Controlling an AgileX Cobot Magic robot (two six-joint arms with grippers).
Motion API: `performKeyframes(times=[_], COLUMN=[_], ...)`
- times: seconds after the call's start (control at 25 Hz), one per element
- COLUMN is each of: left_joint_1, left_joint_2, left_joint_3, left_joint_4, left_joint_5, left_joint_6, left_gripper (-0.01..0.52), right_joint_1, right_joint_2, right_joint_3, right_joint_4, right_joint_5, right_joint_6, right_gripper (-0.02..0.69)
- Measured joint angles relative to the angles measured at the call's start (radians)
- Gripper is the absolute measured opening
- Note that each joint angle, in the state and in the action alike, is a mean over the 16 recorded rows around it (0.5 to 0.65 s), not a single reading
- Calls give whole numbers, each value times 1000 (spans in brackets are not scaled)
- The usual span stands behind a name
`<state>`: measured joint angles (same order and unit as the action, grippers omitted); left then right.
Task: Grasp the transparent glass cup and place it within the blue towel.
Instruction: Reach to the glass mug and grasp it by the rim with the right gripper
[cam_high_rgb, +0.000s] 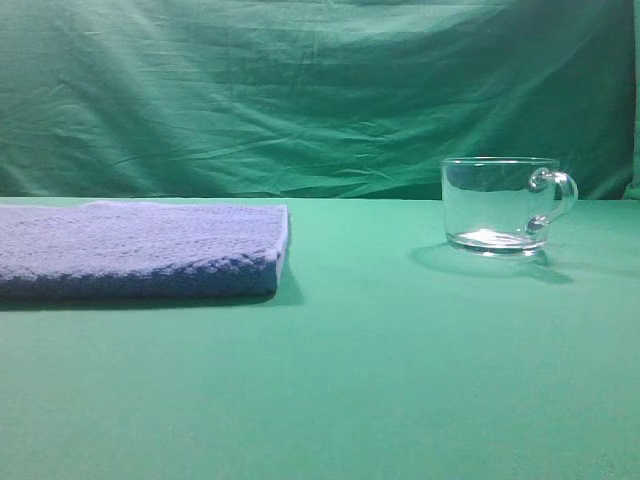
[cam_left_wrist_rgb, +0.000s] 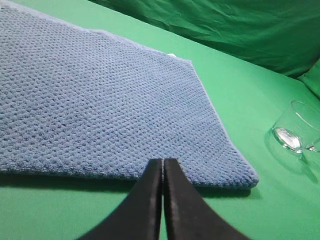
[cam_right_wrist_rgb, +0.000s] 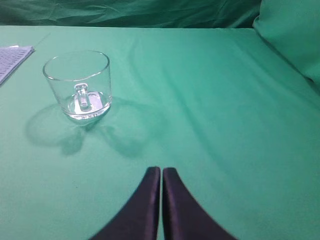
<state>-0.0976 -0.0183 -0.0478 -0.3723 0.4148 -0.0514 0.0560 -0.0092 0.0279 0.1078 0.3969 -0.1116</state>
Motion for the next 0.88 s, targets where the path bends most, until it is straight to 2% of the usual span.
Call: performKeyframes(times=[0.88], left_joint_1=[0], left_joint_2=[0], left_joint_3=[0], left_joint_4=[0], left_joint_5=[0], left_joint_6=[0], left_gripper=[0], right_joint_1=[0], right_joint_2=[0], right_joint_3=[0], right_joint_4=[0], right_joint_5=[-2], right_joint_6=[0], right_gripper=[0])
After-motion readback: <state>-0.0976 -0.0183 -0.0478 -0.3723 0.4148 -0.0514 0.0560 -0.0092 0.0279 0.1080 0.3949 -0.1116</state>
